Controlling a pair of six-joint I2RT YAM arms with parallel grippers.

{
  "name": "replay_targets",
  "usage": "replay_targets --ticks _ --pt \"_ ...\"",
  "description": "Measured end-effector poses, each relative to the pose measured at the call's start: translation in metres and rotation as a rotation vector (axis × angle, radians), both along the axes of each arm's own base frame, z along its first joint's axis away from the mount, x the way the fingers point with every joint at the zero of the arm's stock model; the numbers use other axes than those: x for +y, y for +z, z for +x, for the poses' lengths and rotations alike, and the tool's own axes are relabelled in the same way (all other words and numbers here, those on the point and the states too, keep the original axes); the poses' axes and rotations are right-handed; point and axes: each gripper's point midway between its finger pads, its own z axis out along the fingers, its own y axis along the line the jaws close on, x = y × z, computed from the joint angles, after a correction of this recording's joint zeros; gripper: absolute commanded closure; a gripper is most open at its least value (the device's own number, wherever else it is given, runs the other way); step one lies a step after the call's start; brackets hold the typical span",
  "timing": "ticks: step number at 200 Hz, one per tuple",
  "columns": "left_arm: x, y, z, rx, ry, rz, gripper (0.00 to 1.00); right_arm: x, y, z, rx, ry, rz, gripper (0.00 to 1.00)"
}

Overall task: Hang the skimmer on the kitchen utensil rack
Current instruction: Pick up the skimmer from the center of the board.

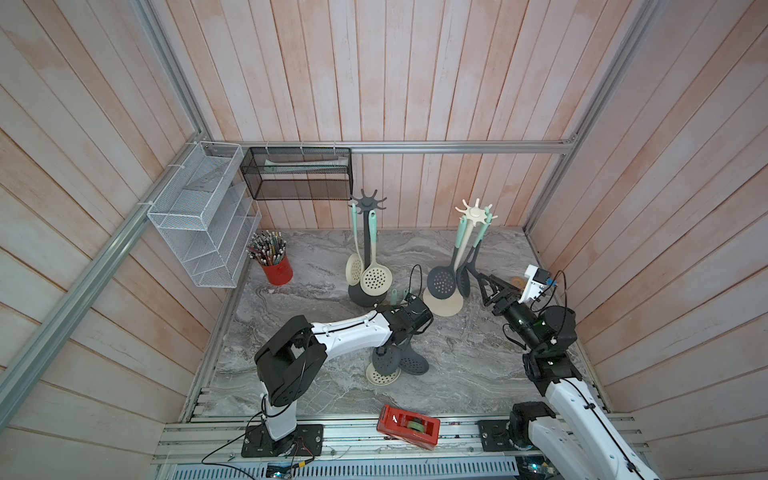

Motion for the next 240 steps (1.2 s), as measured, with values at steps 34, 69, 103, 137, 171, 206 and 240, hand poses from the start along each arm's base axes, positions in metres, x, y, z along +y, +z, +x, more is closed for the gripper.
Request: replay_targets --ticks 34,69,103,137,171,206,240 --pt "0.000 0.008 0.000 -0.006 -0.013 0.001 1.00 0.000 -0.001 0.001 0.005 0.001 0.002 0.22" --pt "-0.004 0.029 -0.001 -0.024 -0.037 -0.045 1.00 0.000 -0.001 0.001 0.004 0.000 0.003 0.22" --pt "-0.011 0.054 -0.001 -0.047 -0.064 -0.104 1.00 0.000 -0.001 0.002 0.005 0.003 0.009 0.22" --pt "-0.013 0.076 -0.005 -0.063 -0.101 -0.156 1.00 0.001 -0.002 0.004 0.009 0.008 0.017 0.22" --pt "-0.015 0.112 -0.010 -0.108 -0.143 -0.234 1.00 0.002 -0.001 0.004 0.005 0.018 0.021 0.22" --pt "-0.011 0.161 -0.016 -0.202 -0.185 -0.357 1.00 0.009 0.001 0.003 -0.011 0.068 0.024 0.22" --pt "-0.004 0.200 -0.033 -0.291 -0.251 -0.507 1.00 0.020 0.012 -0.005 -0.059 0.146 0.025 0.21"
